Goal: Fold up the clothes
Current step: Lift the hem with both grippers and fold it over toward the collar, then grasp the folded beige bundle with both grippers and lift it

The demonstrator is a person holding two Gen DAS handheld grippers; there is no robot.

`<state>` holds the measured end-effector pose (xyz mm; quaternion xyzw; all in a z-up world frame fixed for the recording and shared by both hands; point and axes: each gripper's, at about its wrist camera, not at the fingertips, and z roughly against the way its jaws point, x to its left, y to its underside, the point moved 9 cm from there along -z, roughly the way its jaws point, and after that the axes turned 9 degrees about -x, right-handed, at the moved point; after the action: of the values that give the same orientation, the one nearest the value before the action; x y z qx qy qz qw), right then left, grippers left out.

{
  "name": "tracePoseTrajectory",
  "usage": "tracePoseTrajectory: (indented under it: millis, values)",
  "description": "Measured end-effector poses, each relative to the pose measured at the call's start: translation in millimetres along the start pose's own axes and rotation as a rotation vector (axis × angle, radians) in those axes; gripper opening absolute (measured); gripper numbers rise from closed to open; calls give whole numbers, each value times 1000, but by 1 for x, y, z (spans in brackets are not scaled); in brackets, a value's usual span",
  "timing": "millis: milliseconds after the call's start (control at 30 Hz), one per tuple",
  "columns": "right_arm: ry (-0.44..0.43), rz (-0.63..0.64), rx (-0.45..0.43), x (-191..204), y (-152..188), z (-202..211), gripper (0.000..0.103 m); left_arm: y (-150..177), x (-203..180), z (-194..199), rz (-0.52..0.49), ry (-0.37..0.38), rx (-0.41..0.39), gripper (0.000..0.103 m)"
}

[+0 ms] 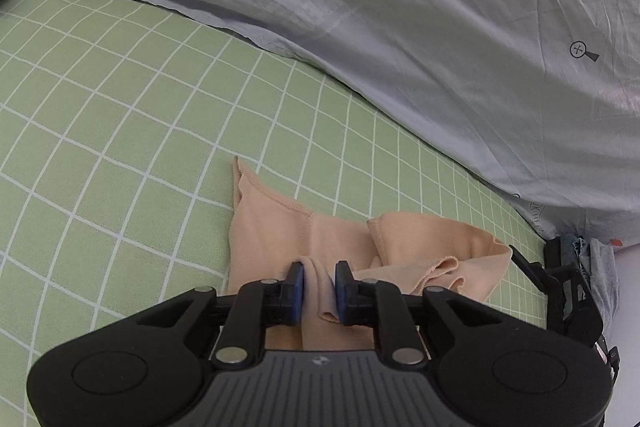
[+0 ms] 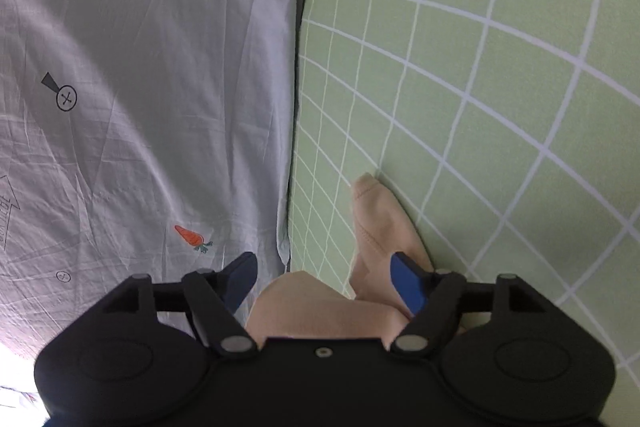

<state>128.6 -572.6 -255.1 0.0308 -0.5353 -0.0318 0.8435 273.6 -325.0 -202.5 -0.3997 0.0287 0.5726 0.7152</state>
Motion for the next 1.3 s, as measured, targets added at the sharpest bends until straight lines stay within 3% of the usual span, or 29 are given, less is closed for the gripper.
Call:
tracePoseTrajectory:
  millis: [33, 100, 167, 233, 333, 567, 1000, 1067, 1100, 1167, 1200, 1267, 1300]
  values:
    - [22, 63, 3, 4, -1, -1, 85, -4, 2, 5, -4, -10, -29, 53]
    - [91, 229, 10, 10, 3, 1, 92, -15, 1, 18, -48, -28, -104, 79]
    - [187, 413, -21, 14, 8, 5, 101, -24, -2, 28, -88, -28, -147, 82]
    - [258, 619, -55, 17, 16, 8, 102, -27, -1, 32, -113, -35, -141, 86]
    - [314, 830, -48, 20, 36, 4, 103, -14, 4, 24, -163, -90, -94, 86]
    - [460, 1108, 29, 15, 65, -17, 103, 28, 5, -9, -298, -152, 55, 86]
    - [483, 1261, 101, 22, 85, -54, 102, 34, 5, -37, -323, -154, 61, 86]
    - [488, 1277, 113, 23, 86, -57, 102, 34, 4, -36, -309, -152, 48, 83]
    - [480, 1281, 122, 25, 88, -59, 101, 33, 2, -35, -303, -142, 39, 77]
    - [463, 1290, 141, 28, 90, -62, 93, 32, -2, -35, -288, -118, 24, 64]
    - [450, 1299, 154, 30, 94, -63, 82, 33, -3, -36, -267, -104, 23, 52]
    - [424, 1294, 176, 34, 101, -64, 65, 32, -5, -37, -228, -88, 17, 45]
    - [410, 1280, 185, 35, 104, -63, 51, 32, -6, -37, -213, -80, 19, 37]
